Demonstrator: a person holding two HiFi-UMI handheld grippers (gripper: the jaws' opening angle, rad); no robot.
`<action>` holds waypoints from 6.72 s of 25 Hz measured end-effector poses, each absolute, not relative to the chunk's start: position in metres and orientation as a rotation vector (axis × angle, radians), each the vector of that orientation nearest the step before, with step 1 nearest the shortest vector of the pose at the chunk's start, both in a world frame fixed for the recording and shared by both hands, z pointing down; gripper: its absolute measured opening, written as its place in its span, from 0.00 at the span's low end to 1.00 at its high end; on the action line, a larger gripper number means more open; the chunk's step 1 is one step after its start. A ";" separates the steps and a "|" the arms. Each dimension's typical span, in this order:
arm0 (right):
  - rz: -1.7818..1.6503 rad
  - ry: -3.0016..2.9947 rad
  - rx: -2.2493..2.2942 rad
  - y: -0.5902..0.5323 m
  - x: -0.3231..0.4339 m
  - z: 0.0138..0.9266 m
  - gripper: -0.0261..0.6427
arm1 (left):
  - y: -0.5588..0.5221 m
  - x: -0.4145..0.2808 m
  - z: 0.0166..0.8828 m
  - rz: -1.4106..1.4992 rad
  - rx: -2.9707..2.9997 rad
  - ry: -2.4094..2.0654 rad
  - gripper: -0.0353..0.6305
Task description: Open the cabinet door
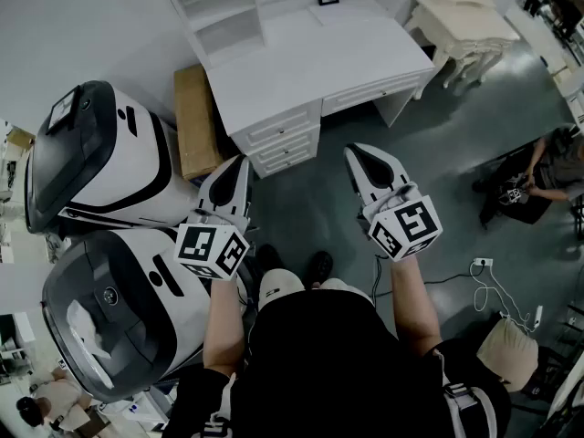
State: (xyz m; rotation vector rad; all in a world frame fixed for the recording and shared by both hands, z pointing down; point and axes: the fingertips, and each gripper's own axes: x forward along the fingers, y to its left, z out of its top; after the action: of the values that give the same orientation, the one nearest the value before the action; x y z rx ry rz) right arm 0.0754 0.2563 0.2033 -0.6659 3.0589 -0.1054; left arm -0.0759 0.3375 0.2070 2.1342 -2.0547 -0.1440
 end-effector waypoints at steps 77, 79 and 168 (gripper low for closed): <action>-0.386 2.985 -1.496 0.028 -0.030 0.340 0.07 | 0.064 -0.192 0.321 0.039 2.387 -1.393 0.09; -0.390 2.991 -1.500 0.020 -0.026 0.347 0.07 | 0.059 -0.190 0.323 0.041 2.382 -1.399 0.09; -0.419 3.641 -1.700 -0.356 0.123 0.745 0.18 | -0.152 -0.042 0.468 0.300 2.144 -1.350 0.09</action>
State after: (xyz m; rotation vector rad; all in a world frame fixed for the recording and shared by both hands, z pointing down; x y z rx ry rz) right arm 0.1234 -0.3558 0.7449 -1.7005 3.6408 -0.4191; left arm -0.0421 -0.1516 0.4681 2.1438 -1.3496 0.3000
